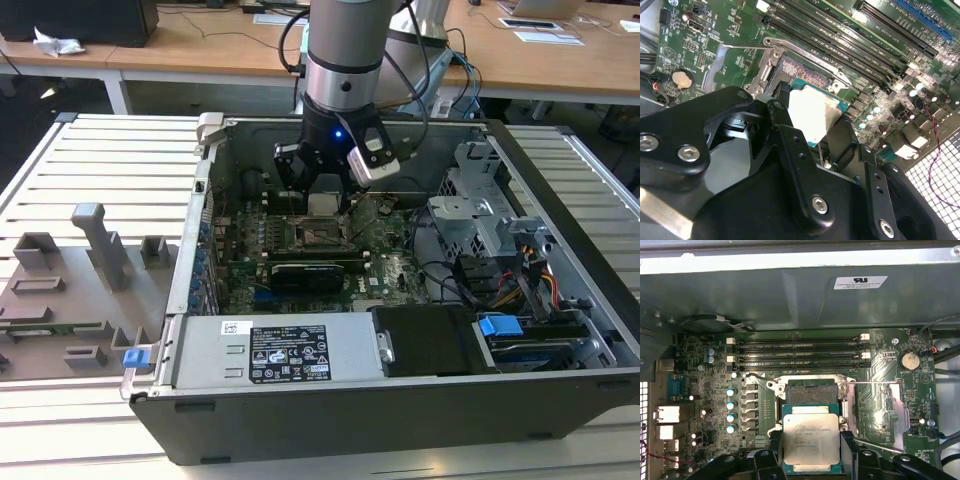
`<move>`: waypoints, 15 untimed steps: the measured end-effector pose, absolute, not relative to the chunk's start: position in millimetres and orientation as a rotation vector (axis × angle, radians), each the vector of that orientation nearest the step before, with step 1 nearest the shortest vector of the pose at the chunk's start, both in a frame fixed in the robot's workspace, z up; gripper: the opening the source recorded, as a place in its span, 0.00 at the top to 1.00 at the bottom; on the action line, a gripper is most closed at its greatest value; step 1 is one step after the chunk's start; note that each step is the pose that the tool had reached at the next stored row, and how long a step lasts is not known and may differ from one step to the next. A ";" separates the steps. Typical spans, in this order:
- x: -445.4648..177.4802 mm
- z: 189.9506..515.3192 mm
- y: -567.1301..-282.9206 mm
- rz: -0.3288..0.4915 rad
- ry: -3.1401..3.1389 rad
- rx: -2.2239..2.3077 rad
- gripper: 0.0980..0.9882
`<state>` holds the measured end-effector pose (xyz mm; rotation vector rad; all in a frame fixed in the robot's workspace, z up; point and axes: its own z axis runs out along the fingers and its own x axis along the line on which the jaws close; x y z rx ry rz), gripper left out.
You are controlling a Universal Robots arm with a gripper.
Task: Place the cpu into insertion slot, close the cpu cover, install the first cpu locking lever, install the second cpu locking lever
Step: 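Place the cpu into insertion slot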
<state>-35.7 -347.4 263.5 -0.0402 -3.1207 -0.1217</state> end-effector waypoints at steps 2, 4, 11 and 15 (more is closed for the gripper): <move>-35.7 262.7 -347.4 -0.122 -3.121 -0.040 0.50; -35.7 261.5 -347.4 -0.122 -3.121 -0.040 0.50; -35.7 259.1 -347.4 -0.121 -3.121 -0.040 0.50; -35.7 257.7 -347.4 -0.122 -3.121 -0.040 0.50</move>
